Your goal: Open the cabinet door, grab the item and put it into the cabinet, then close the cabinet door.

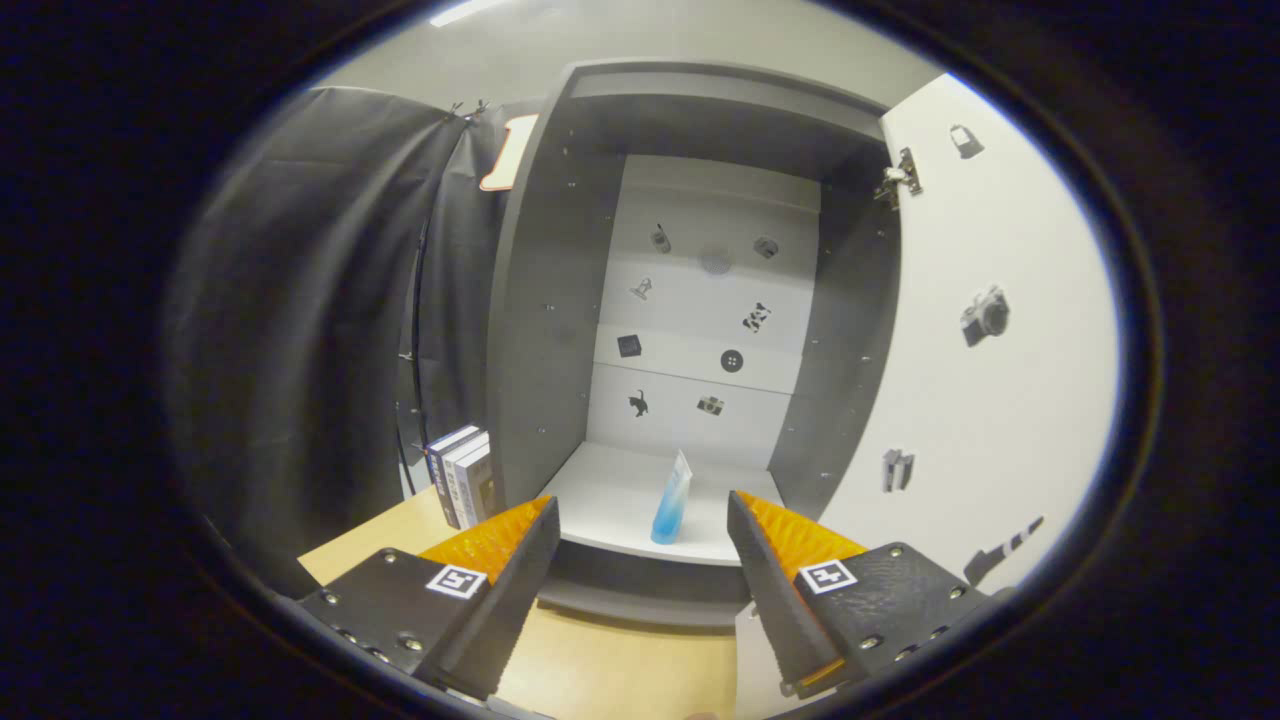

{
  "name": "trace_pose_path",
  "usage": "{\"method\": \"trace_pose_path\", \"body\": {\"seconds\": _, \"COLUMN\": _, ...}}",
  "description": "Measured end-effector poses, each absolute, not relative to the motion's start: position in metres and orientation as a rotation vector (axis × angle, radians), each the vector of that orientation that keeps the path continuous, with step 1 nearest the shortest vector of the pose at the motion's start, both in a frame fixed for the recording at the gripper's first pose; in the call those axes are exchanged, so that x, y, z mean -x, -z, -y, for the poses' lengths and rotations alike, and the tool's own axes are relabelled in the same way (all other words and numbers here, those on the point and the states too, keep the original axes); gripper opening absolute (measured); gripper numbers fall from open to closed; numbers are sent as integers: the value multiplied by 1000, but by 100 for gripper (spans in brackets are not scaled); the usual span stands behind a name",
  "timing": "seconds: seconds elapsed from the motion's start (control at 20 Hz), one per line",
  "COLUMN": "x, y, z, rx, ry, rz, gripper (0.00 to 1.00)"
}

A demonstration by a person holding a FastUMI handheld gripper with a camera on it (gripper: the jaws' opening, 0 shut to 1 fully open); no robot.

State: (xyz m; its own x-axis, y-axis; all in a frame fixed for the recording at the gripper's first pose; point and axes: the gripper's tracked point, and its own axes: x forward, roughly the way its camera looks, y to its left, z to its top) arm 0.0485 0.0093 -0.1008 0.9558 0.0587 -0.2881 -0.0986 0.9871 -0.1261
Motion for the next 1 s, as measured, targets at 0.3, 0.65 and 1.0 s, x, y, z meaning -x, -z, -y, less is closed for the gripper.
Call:
{"method": "trace_pose_path", "body": {"seconds": 0.3, "x": 18, "y": 102, "z": 16, "rx": 121, "ry": 40, "rz": -298, "gripper": 98}}
{"method": "trace_pose_path", "body": {"seconds": 0.65, "x": 95, "y": 88, "z": 56, "rx": 76, "ry": 205, "rz": -264, "gripper": 98}}
{"method": "trace_pose_path", "body": {"seconds": 1.0, "x": 173, "y": 75, "z": 116, "rx": 64, "ry": 414, "rz": -258, "gripper": 98}}
